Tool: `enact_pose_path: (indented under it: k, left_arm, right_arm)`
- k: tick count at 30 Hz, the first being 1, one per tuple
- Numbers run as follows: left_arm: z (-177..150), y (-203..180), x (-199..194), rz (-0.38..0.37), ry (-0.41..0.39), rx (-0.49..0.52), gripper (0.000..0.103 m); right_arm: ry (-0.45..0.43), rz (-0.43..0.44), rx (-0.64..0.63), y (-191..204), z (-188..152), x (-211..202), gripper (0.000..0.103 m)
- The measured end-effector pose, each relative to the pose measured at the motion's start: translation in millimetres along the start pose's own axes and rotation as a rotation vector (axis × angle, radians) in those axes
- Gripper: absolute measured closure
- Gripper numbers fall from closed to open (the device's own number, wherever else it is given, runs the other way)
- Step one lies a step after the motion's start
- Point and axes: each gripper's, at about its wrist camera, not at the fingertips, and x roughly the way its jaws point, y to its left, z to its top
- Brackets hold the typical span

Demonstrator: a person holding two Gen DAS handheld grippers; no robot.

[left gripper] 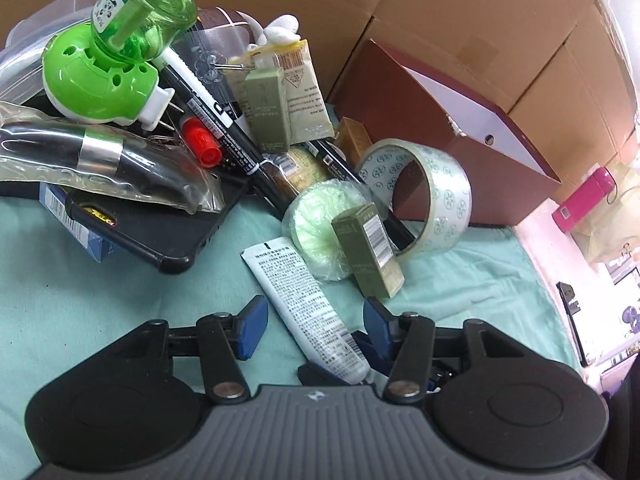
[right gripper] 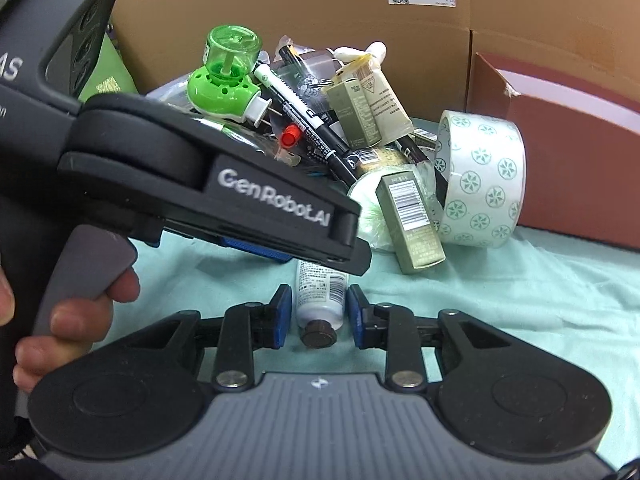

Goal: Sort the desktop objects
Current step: 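Close the left tool on the white cream tube and lift it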

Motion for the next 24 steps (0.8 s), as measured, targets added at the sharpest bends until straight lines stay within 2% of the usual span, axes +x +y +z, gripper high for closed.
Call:
enact_pose_path:
  k: [5, 10, 11, 12, 13, 15, 17, 21, 24]
  left_arm:
    - [-1, -1, 0, -0.001, 0.002, 0.006, 0.044]
    - [-2, -7, 1, 0.002, 0.0, 0.004, 0.042]
    - [-2, -7, 2, -0.005, 0.001, -0.003, 0.048]
    - [-2, -7, 2, -0.012, 0.003, -0.012, 0.06]
    - [-1, -7, 3, -0.016, 0.011, -0.02, 0.068]
    - [-1, -6, 6, -0.032, 0.023, -0.031, 0.075]
    - [-3, -9, 7, -0.037, 0.021, -0.033, 0.08]
    - [-4, -15, 6, -0.029, 0.018, -0.009, 0.081]
    - [-4, -16, 7, -0.026, 0.019, -0.009, 0.082]
  right_arm:
    - [-0.032, 0.099, 0.126, -23, -7, -8, 0.077]
    - [-0.087, 0.111, 0.091, -23, -10, -27, 0.077]
    - [-0.084, 0.108, 0.081, -23, -9, -28, 0.077]
    - [-0.073, 0.098, 0.068, -17, -14, -32, 0.077]
    - [-0.051, 0.084, 0.054, -16, -6, -26, 0.077]
    - [-0.016, 0.07, 0.047, -14, -5, -19, 0.076]
    - [0.018, 0.061, 0.039, -14, -9, -19, 0.075]
    - [0.025, 0.029, 0.005, -6, -11, -22, 0.074]
    - [0.015, 0.037, 0.029, -10, -12, -21, 0.074]
